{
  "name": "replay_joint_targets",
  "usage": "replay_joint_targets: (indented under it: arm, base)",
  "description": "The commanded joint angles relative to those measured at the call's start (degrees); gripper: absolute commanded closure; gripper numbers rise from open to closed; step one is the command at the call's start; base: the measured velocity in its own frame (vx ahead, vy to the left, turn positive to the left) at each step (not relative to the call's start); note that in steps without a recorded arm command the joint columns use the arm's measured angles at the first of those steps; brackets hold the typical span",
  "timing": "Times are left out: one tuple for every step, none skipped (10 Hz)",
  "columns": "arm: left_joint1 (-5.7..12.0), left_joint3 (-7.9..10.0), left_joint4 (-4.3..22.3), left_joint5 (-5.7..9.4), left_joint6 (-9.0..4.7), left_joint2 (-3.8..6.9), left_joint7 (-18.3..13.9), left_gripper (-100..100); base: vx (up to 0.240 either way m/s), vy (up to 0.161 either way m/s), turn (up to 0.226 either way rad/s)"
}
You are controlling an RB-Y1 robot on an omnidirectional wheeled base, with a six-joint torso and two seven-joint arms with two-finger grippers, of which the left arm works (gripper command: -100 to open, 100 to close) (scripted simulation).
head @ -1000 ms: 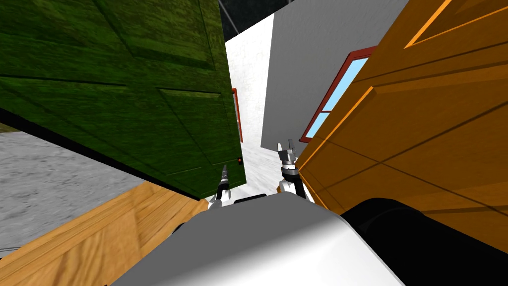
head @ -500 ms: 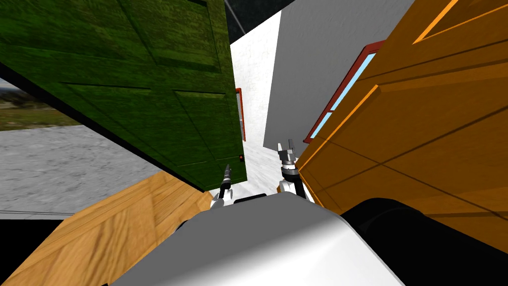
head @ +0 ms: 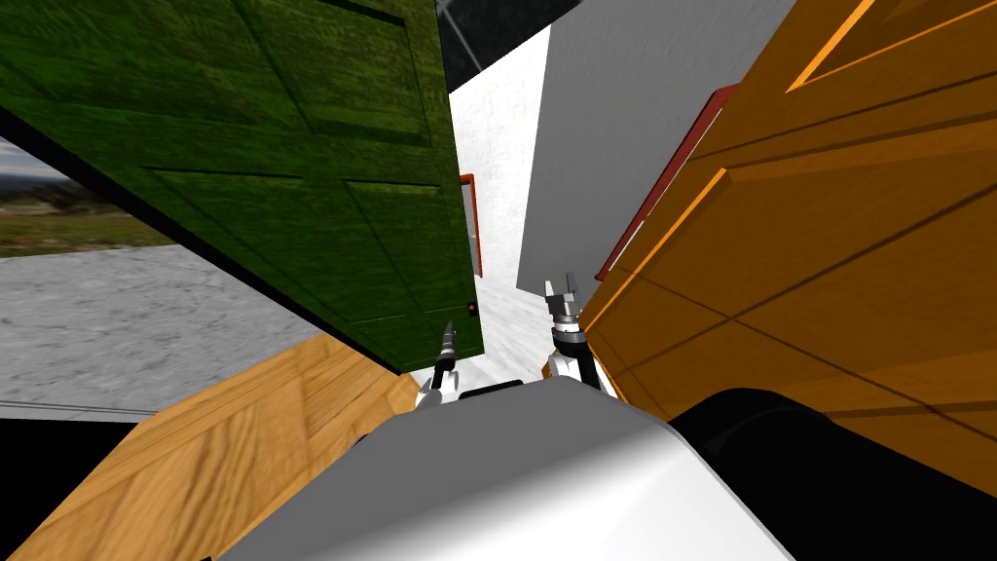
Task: Push the door open
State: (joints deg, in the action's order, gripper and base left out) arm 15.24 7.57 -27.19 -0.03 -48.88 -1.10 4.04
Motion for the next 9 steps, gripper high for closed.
replay_joint_targets:
  arm:
    - [-0.5, 0.01, -1.1, -0.83, 0.66, -0.71, -0.6, -100]
    - [-0.47, 0.06, -1.1, -1.15, 0.7, -1.04, -0.8, -100]
    - [-0.44, 0.11, -1.09, -1.43, 0.74, -1.35, -0.99, -100]
    - [-0.42, 0.14, -1.09, -1.6, 0.76, -1.56, -1.1, -100]
    - [-0.41, 0.17, -1.09, -1.74, 0.78, -1.74, -1.19, -100]
    - [-0.4, 0.16, -1.03, -1.64, 0.66, -1.63, -1.08, -100]
    - [-0.44, 0.1, -1.11, -1.62, 0.74, -1.25, -1.1, -100]
    - [-0.45, 0.09, -1.12, -1.61, 0.74, -1.12, -1.09, -100]
    - [-0.46, 0.06, -1.13, -1.59, 0.74, -0.86, -1.08, -100]
  base:
    - [-0.062, -0.145, 0.069]
    - [-0.058, -0.161, 0.02]
    - [-0.049, -0.166, 0.002]
    - [-0.041, -0.192, -0.008]
    - [-0.074, -0.195, -0.008]
    - [-0.04, -0.086, 0.007]
    - [-0.002, 0.09, 0.025]
    - [0.048, 0.166, 0.004]
    - [0.078, 0.205, 0.008]
